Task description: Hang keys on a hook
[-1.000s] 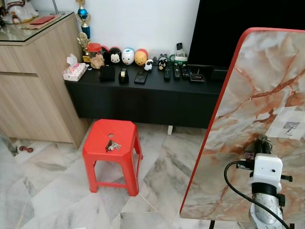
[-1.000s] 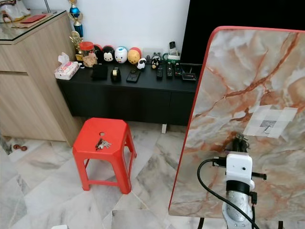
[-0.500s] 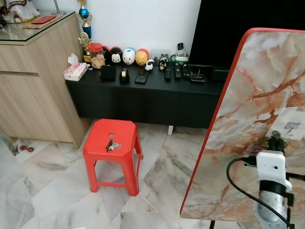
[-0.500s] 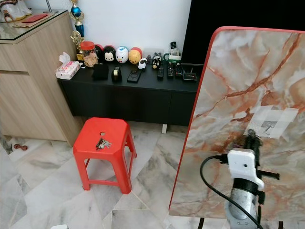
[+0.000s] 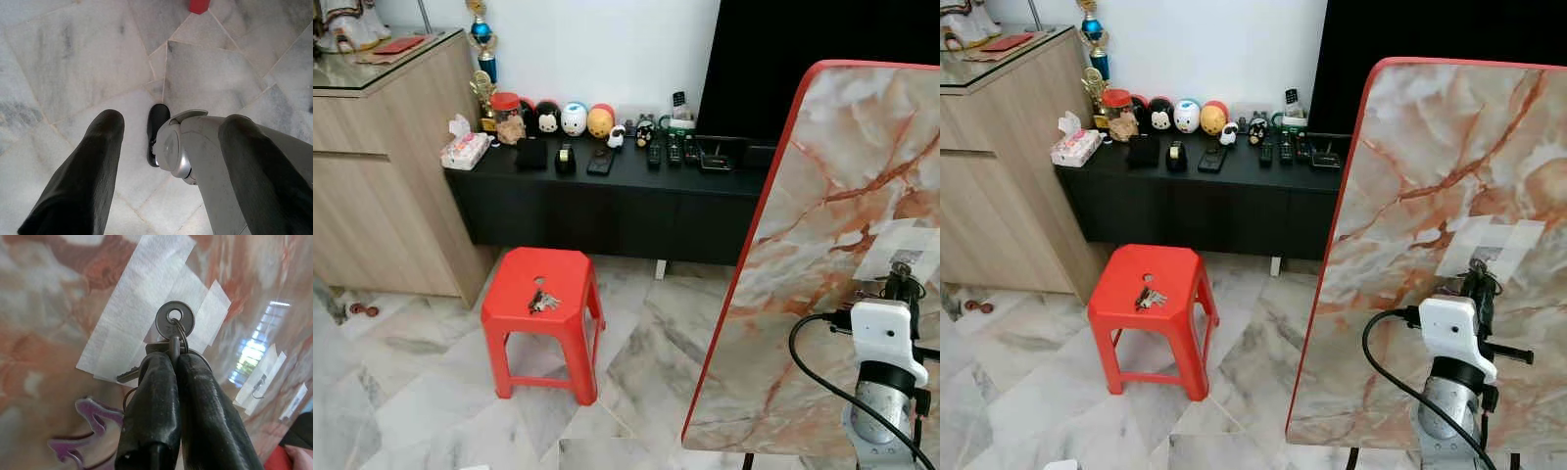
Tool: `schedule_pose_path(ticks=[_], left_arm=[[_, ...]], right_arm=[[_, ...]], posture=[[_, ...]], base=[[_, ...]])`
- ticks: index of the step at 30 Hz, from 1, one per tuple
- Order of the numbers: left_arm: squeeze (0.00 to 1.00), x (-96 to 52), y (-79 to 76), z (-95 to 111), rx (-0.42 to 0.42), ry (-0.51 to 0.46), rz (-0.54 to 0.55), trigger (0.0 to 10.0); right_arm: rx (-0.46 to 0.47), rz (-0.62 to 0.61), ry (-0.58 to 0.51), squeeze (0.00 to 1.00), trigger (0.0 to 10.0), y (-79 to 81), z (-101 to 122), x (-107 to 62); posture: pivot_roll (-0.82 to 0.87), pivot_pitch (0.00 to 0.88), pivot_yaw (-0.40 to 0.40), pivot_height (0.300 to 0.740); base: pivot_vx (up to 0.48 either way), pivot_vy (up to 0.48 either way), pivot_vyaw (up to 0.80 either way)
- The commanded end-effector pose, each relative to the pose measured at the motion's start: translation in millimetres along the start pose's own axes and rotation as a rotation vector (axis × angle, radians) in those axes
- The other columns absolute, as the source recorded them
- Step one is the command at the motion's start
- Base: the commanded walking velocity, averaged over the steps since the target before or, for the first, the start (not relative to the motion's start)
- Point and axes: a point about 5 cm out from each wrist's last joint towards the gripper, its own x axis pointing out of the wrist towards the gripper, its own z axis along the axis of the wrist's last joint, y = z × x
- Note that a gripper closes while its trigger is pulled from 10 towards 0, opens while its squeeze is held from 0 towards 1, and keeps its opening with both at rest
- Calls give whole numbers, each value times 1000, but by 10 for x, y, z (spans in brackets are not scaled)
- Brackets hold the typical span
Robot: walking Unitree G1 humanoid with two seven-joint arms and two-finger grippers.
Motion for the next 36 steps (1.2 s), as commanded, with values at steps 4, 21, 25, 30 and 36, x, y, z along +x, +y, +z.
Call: schedule_pose_path(ticks=[4,21,25,30,36], left_arm=[[0,0,-12,-13,13,9,-9,10000],[0,1,-18,-8,2,4,-12,10000],[0,2,-19,-4,2,3,-13,10000],[0,3,-18,0,4,2,-14,10000],[0,5,-19,5,4,1,-15,10000]], right_arm=[[21,-34,15,0,10000,-33,10,58],[97,69,96,0,10000,118,-116,-24],[82,-49,23,0,10000,-62,-29,-2],[50,-88,-11,0,10000,-126,27,-13],[19,-120,-10,0,10000,-136,50,-56]], posture=[[110,0,-62,740],[110,0,-63,740],[108,0,-64,740],[108,0,-64,740],[107,0,-63,740]], base=[[0,0,0],[0,0,0],[0,0,0],[0,0,0],[0,0,0]])
